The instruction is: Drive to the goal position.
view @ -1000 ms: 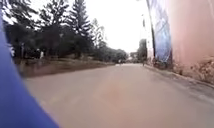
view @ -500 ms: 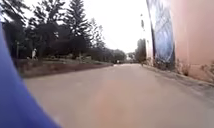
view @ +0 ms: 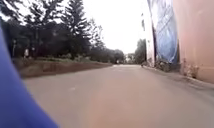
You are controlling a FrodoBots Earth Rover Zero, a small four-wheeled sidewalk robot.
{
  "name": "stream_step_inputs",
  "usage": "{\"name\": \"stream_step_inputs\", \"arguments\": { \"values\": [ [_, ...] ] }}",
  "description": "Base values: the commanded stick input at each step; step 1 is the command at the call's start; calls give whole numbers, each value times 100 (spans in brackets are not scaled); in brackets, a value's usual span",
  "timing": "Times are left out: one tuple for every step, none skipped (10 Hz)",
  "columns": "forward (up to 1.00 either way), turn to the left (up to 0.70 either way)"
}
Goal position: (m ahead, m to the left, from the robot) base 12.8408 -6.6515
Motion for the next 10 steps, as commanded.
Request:
{"name": "stream_step_inputs", "arguments": {
  "values": [
    [100, -27],
    [100, -27],
    [100, -27],
    [100, -2],
    [100, 0],
    [100, 0],
    [100, 0],
    [100, 0],
    [100, 0],
    [100, 0]
  ]
}}
